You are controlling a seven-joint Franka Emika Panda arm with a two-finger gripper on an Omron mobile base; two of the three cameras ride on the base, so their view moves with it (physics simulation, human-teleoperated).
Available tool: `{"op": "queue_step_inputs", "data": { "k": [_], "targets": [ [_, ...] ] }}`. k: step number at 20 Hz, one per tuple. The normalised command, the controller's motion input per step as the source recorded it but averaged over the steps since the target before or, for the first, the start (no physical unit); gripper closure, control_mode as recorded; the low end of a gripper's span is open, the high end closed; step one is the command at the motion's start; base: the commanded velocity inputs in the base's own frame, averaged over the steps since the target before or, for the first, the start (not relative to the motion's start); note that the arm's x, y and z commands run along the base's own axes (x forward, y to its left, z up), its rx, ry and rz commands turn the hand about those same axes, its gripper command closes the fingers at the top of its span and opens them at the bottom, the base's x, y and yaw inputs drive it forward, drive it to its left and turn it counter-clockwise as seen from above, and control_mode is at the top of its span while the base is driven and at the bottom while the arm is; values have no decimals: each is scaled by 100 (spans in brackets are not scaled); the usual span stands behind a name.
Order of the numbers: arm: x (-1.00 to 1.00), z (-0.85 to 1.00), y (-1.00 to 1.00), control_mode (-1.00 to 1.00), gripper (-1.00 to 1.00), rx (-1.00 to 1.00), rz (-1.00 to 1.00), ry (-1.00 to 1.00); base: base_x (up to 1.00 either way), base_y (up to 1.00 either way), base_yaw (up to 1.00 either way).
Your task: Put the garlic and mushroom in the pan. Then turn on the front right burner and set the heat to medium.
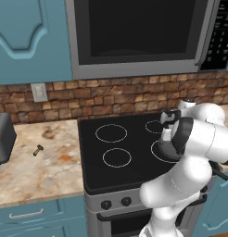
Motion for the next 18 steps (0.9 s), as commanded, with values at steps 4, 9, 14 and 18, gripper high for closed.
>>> {"op": "queue_step_inputs", "data": {
  "k": [4, 9, 14, 18],
  "targets": [
    [19, -18, -1, -100, 100, 0, 0, 0, 0, 0, 0],
    [6, -36, 0, -100, 100, 0, 0, 2, 0, 0, 0],
    [0, -6, 0, -100, -100, 0, 0, 3, 0, 0, 0],
    [0, 0, 0, -100, -100, 0, 0, 0, 0, 0, 0]
  ]
}}
